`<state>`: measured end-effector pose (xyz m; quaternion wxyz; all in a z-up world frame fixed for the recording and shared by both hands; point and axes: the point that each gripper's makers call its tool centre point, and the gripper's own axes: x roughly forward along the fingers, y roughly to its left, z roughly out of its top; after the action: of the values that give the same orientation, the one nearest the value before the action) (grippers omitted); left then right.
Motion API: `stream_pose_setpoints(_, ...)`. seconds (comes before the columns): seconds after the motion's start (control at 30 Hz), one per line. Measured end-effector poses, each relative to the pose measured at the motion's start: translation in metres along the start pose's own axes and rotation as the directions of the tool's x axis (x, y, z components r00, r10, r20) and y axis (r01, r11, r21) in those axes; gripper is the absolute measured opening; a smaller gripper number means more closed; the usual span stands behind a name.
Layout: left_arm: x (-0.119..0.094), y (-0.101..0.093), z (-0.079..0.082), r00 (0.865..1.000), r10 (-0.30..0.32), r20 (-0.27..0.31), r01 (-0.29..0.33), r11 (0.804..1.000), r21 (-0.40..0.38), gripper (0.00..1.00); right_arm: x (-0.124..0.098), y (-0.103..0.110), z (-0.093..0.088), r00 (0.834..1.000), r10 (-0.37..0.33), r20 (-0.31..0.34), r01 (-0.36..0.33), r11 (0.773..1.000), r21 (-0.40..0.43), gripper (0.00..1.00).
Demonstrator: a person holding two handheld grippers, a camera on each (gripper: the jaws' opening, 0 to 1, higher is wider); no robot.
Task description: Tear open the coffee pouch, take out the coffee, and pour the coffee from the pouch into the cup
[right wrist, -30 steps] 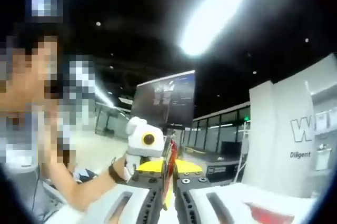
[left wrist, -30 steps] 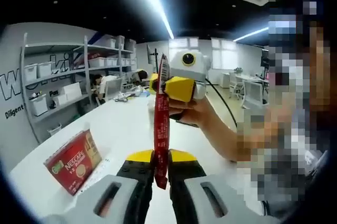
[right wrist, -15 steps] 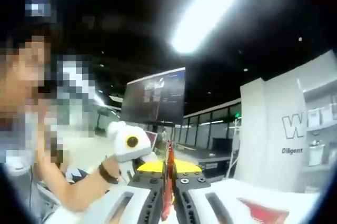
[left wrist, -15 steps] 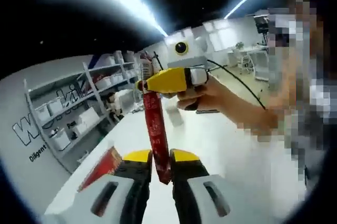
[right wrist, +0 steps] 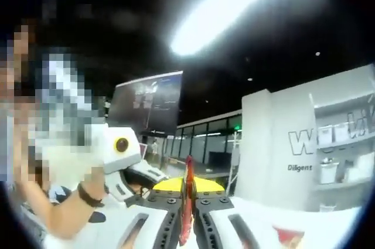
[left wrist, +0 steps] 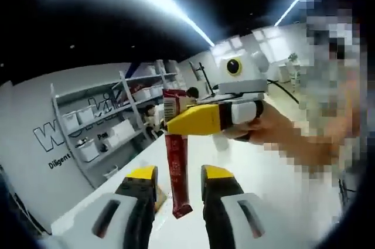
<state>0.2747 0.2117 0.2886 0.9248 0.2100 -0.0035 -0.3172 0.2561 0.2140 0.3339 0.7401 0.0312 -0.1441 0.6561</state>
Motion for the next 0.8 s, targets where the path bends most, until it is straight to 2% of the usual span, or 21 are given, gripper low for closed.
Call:
stream_pose_setpoints(0.13,0.005,-0.004,0.003,0.998,0.068,-0.014,-0.068,0.997,0.04,0.29,-0.001,-0.004,0.003,1.0,-0.02,0.018,0.02,1.0,-0.001,0.05)
stream_pose_setpoints(0.23,0.005,-0.007,0.011,0.994,0.112,0.005,-0.112,0.993,0.048,0.23,-0.002,-0.006,0.006,0.999,-0.026,0.032,0.026,1.0,0.002,0.05)
stream_pose_setpoints(0.3,0.005,-0.008,0.01,0.992,0.122,-0.001,-0.122,0.991,0.063,0.19,-0.003,-0.006,0.008,0.999,-0.028,0.038,0.028,1.0,0.003,0.05)
stream_pose_setpoints(0.33,0.006,-0.008,0.005,0.99,0.14,-0.028,-0.136,0.986,0.096,0.19,-0.003,-0.006,0.01,0.999,-0.029,0.043,0.028,1.0,0.005,0.05)
stream_pose_setpoints(0.5,0.009,-0.01,0.005,0.989,0.145,-0.031,-0.14,0.983,0.114,0.15,-0.003,-0.007,0.01,0.999,-0.025,0.043,0.024,1.0,0.005,0.06)
stream_pose_setpoints(0.57,0.007,-0.01,0.003,0.988,0.149,-0.046,-0.144,0.985,0.099,0.13,-0.002,-0.002,0.01,0.999,0.023,0.043,-0.022,1.0,-0.019,0.06)
stream_pose_setpoints(0.63,0.005,-0.012,0.002,0.991,0.126,-0.05,-0.122,0.99,0.075,0.13,-0.002,0.002,0.01,0.997,0.056,0.045,-0.053,0.997,-0.065,0.09)
stream_pose_setpoints(0.7,0.003,-0.018,0.003,0.997,0.066,-0.034,-0.066,0.998,0.02,0.12,-0.003,0.005,0.008,0.995,0.09,0.038,-0.088,0.994,-0.058,0.18)
stream_pose_setpoints(0.73,0.0,-0.023,0.005,1.0,0.013,-0.006,-0.013,1.0,-0.02,0.12,-0.004,0.011,0.006,0.99,0.138,0.034,-0.137,0.99,-0.04,0.24)
stream_pose_setpoints(0.8,-0.007,-0.035,0.009,0.994,-0.103,0.036,0.106,0.99,-0.092,0.12,-0.007,0.02,0.007,0.978,0.205,0.045,-0.205,0.979,-0.006,0.26)
